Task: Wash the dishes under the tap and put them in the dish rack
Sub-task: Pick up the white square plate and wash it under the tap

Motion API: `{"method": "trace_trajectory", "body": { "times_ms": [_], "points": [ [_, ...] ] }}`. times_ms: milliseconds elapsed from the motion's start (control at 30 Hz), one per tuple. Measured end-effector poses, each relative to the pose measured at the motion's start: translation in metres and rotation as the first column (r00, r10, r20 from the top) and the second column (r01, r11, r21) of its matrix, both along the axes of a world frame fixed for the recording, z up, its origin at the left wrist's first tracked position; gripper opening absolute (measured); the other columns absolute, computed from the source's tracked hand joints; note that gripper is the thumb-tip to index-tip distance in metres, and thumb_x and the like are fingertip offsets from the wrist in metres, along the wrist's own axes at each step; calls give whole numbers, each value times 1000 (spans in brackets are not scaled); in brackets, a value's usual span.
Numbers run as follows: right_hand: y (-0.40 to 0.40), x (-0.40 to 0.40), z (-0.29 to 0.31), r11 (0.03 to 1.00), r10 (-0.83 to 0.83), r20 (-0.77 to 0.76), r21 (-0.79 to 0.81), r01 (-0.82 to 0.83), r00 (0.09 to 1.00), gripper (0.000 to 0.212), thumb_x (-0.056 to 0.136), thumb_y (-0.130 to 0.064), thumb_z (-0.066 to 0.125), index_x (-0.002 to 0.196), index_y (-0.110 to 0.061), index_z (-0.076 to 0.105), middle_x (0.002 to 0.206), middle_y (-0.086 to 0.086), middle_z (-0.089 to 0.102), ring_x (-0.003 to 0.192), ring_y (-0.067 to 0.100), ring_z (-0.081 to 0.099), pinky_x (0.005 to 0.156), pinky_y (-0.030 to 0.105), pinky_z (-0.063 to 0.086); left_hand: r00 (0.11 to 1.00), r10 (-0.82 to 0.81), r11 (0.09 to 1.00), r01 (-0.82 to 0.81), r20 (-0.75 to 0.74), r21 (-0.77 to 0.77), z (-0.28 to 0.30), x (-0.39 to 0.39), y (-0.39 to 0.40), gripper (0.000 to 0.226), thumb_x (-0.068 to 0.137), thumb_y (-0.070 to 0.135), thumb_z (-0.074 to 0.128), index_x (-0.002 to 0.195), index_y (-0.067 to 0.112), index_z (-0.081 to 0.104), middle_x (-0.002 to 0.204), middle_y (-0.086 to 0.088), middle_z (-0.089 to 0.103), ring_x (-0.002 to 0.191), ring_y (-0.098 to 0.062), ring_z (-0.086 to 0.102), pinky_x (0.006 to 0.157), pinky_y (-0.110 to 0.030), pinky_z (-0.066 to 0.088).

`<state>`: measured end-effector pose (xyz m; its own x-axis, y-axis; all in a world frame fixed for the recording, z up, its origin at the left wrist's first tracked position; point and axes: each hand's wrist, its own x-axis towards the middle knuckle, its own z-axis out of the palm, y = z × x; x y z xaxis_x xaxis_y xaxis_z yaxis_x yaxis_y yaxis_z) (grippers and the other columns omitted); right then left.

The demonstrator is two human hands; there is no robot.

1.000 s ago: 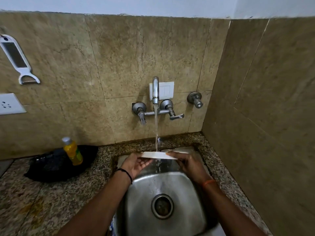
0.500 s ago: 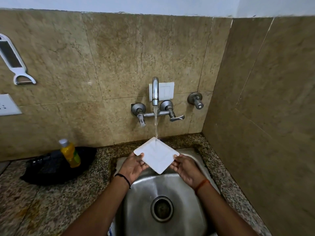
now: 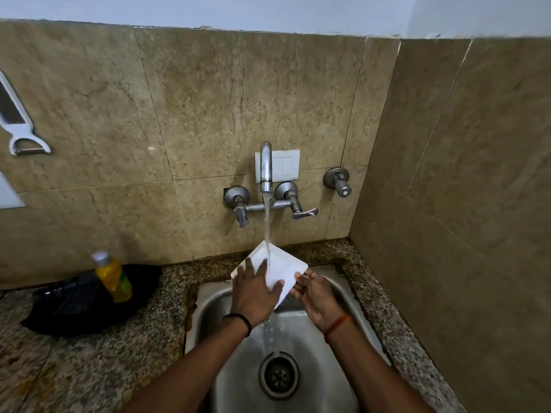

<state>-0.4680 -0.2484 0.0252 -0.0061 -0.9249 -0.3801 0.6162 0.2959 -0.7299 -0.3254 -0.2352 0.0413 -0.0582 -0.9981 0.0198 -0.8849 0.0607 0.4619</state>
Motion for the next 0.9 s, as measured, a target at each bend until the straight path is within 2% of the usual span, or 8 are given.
{"method": "trace_trajectory", "body": {
  "times_ms": [100,167,300,367,500,600,667,900],
  "points": [
    [-1,5,5,1000,3,15,-10,-3,1000,19,95,7,45,103,0,60,70,7,63,49,11,54,48,22,46,971,-128,986,145,200,-77,-8,-14,4,71,95,53,27,153,19,5,162,-8,-1,148,-32,-5,118,-47,1],
    [-1,4,8,1000,15,18,-28,-14,1000,19,95,7,44,105,3,59,68,10,62,47,13,50,43,23,42,929,-195,958,249,315,-140,-13,-8,1,73,95,57,20,153,20,-3,160,-5,-11,149,-25,-7,118,-46,-4],
    [1,-4,11,999,14,12,-42,-13,1000,18,96,6,43,107,5,58,77,17,67,50,20,56,40,26,47,945,-136,981,170,297,-90,-10,12,-9,98,74,85,17,153,29,-2,162,1,0,149,-24,5,116,-49,15],
    [1,-3,12,999,8,-10,-34,-9,1000,20,96,5,44,111,5,57,83,18,66,51,19,56,40,26,47,960,-95,993,112,265,-47,-8,11,-9,109,67,90,18,153,26,-3,162,3,-1,148,-31,4,116,-50,15],
    [1,2,13,1000,-10,27,-29,11,1000,23,96,6,44,114,2,59,79,11,71,56,16,64,47,26,53,938,-76,987,119,338,-107,-4,2,0,91,83,72,30,153,23,-2,161,-8,-4,145,-41,2,116,-51,12],
    [1,-1,13,999,2,73,-39,1,997,21,95,7,45,107,-1,61,83,9,74,68,14,72,65,29,60,890,-193,958,262,412,-119,-6,0,7,74,95,44,35,152,22,-6,161,-10,-2,147,-35,1,117,-47,13],
    [3,0,14,999,13,81,-43,-9,997,20,95,8,45,103,-1,60,79,8,75,68,14,73,66,30,60,869,-237,944,311,434,-109,-7,3,10,70,98,34,36,153,18,-5,162,-7,0,148,-32,4,118,-45,18],
    [4,3,12,999,1,81,-32,1,997,18,94,7,49,100,-4,62,80,9,74,65,13,72,58,27,59,902,-273,913,352,334,-206,-7,11,17,52,101,32,36,150,34,20,159,11,17,147,-17,16,112,-28,28]
  ]
}}
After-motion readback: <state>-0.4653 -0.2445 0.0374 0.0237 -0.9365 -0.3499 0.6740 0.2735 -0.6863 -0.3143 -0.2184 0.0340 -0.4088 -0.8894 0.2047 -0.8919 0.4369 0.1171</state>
